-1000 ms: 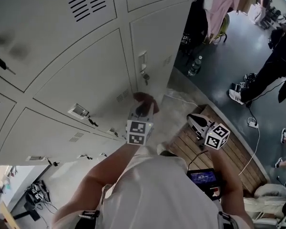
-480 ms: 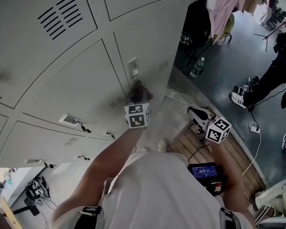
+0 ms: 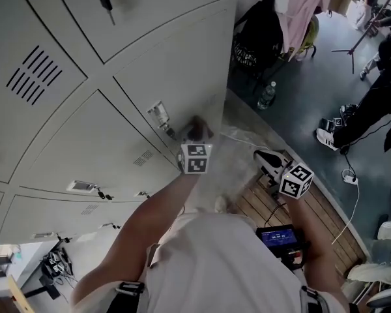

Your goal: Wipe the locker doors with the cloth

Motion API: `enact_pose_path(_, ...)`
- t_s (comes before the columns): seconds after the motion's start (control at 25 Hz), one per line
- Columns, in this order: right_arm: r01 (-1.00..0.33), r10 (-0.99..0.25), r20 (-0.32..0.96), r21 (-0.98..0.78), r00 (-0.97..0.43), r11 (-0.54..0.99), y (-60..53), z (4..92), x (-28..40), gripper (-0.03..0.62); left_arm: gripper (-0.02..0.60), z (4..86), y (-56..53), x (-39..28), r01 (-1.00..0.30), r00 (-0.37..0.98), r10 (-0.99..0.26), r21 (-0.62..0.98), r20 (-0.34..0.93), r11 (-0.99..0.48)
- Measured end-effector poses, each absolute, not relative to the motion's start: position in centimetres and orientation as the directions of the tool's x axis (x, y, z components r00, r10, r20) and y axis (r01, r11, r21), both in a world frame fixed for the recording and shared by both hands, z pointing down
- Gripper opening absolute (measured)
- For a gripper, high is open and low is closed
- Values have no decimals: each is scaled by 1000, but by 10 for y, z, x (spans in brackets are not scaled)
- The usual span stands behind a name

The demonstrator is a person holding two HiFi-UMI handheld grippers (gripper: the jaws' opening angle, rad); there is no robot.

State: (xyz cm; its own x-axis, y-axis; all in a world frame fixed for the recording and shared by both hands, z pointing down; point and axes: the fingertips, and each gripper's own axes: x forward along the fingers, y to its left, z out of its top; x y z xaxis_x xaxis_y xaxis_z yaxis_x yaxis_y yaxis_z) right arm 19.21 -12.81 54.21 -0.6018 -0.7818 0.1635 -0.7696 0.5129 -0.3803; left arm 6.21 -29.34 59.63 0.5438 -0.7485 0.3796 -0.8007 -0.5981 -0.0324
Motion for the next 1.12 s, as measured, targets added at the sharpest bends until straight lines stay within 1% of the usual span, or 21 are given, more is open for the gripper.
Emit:
enact_pose_path(0.16,-775,-791,161,-386,-591,500,-129,545,209,17,38,589,-308,99,-764,582,-715,-40,388,-644)
enact_pose_path(0.32,-779,-796,159,-387,-584,494,-134,546,225,17,38,588,-324,129,-753,591,-701,-38,398,-657)
enact_pose_path(0.44,-775,-791,165,-389,-590,497,-137,548,235,17,38,579,-333,142,-768,585,-714,-20,385,-640)
enact_pose_path(0.56,-769,-788,164,-404,-593,495,-140,551,243,17,38,562,-333,148,-789,578,-741,1,342,-615)
enact_pose_path(0.72,-746,-770,143,-410,-621,525,-156,548,239,17,38,520,-332,145,-803,576,-783,-15,235,-596)
enact_pose_path(0.92,-700,-724,126,-407,-679,586,-172,544,216,17,38,473,-318,125,-840,539,-833,13,124,-542)
enact_pose_path(1.0,-682,-700,129,-406,-702,609,-177,544,207,17,38,455,-308,106,-863,505,-858,45,89,-503)
enact_pose_path(1.12,-658,-672,134,-410,-728,632,-185,546,197,17,38,427,-293,67,-889,448,-893,132,43,-439)
